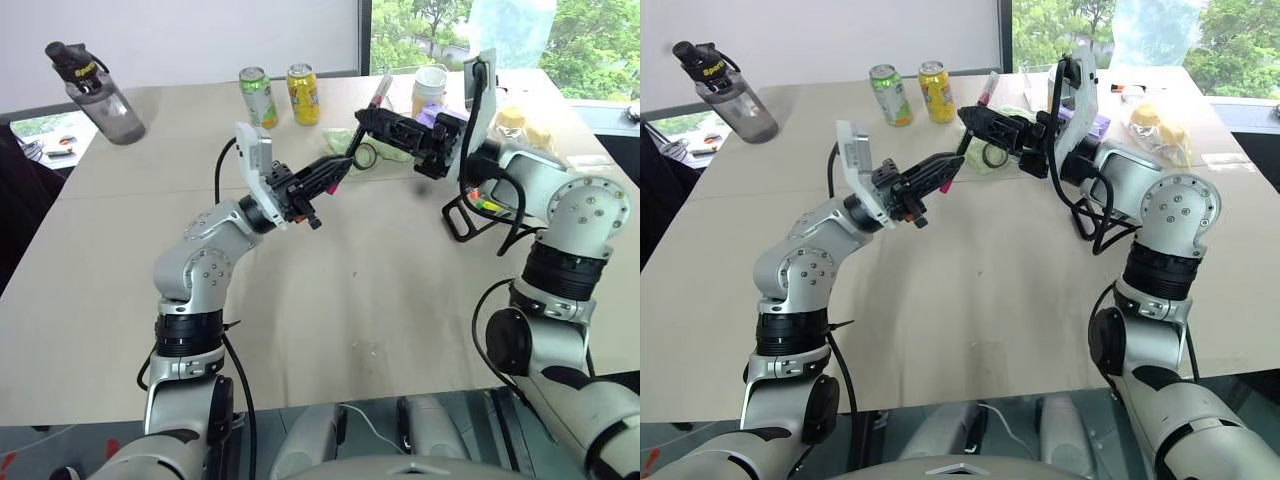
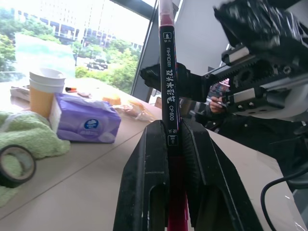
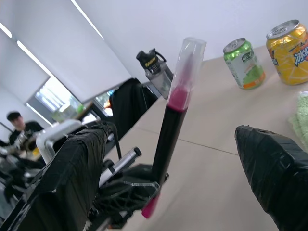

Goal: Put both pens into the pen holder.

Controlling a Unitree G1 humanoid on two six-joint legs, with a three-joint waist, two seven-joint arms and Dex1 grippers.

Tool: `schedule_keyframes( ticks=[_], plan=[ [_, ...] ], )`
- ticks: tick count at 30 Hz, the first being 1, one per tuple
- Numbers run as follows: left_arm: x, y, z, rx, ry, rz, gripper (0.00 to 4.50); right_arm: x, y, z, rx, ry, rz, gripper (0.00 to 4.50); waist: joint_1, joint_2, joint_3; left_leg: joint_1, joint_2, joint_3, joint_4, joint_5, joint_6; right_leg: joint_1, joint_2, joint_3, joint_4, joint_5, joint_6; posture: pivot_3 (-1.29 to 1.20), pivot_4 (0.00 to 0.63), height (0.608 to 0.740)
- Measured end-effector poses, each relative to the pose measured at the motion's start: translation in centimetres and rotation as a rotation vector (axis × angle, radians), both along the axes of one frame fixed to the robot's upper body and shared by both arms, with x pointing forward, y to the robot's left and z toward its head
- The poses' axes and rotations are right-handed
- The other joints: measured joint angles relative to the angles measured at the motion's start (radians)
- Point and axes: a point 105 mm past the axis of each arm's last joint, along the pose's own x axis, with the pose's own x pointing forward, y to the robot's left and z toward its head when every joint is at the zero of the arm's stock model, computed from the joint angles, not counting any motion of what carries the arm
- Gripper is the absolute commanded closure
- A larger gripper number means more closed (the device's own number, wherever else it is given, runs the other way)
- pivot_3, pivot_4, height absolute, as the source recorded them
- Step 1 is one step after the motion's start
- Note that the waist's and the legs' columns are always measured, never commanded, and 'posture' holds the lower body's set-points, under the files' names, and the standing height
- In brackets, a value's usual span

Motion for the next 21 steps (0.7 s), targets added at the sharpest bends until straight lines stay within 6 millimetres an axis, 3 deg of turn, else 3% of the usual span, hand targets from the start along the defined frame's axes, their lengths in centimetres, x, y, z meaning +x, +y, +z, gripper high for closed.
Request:
schedule_keyframes(
  ticks=[2, 5, 7, 8, 9, 13, 14, 21],
  plan=[
    [-0.1, -0.2, -0.1, 0.002, 0.003, -0.009, 4.44, -0.1, 0.2, 0.2, -0.011, -0.007, 0.003, 0.0, 0.0, 0.0, 0.0, 0.0, 0.0, 0.0, 0.0, 0.0, 0.0, 0.0, 0.0, 0.0, 0.0, 0.0, 0.0, 0.0, 0.15, 0.74],
    [-0.2, -0.7, -0.3, 0.013, 0.01, -0.027, 4.5, -0.2, 0.5, 0.2, -0.011, -0.008, 0.012, 0.8, 0.0, 0.0, 0.0, 0.0, 0.0, 0.0, 0.0, 0.0, 0.0, 0.0, 0.0, 0.0, 0.0, 0.0, 0.0, 0.0, 0.15, 0.74],
    [-0.3, -1.0, -0.2, 0.008, 0.008, -0.041, 4.5, -0.2, 0.5, 0.3, -0.009, -0.014, 0.01, 1.57, 0.0, 0.0, 0.0, 0.0, 0.0, 0.0, 0.0, 0.0, 0.0, 0.0, 0.0, 0.0, 0.0, 0.0, 0.0, 0.0, 0.15, 0.74],
    [-0.3, -1.1, -0.1, 0.008, 0.003, -0.043, 4.5, -0.2, 0.5, 0.3, -0.009, -0.014, 0.008, 2.23, 0.0, 0.0, 0.0, 0.0, 0.0, 0.0, 0.0, 0.0, 0.0, 0.0, 0.0, 0.0, 0.0, 0.0, 0.0, 0.0, 0.15, 0.74],
    [-0.3, -1.2, 0.2, 0.007, -0.004, -0.045, 4.5, -0.1, 0.4, 0.4, -0.009, -0.015, 0.003, 2.38, 0.0, 0.0, 0.0, 0.0, 0.0, 0.0, 0.0, 0.0, 0.0, 0.0, 0.0, 0.0, 0.0, 0.0, 0.0, 0.0, 0.15, 0.74],
    [-0.5, -1.3, 0.5, 0.001, -0.007, -0.061, 4.5, 0.0, 0.1, 0.4, -0.011, -0.015, -0.013, 3.79, 0.0, 0.0, 0.0, 0.0, 0.0, 0.0, 0.0, 0.0, 0.0, 0.0, 0.0, 0.0, 0.0, 0.0, 0.0, 0.0, 0.15, 0.74],
    [-0.6, -1.3, 0.4, 0.004, 0.0, -0.067, 4.04, -0.2, 0.3, 0.5, -0.003, -0.017, 0.002, 4.3, -0.001, 0.0, 0.0, 0.0, 0.0, 0.001, 0.0, 0.0, 0.0, 0.0, 0.0, 0.001, 0.0, 0.0, 0.0, 0.0, 0.15, 0.74],
    [-0.1, -1.4, -1.0, 0.11, 0.017, -0.044, 1.0, -0.3, 0.6, 0.7, -0.026, -0.04, 0.002, 4.35, -0.005, 0.0, 0.0, 0.0, 0.0, 0.001, -0.001, 0.0, 0.0, 0.0, 0.0, 0.001, 0.0, 0.0, 0.0, 0.0, 0.15, 0.74]
  ],
)
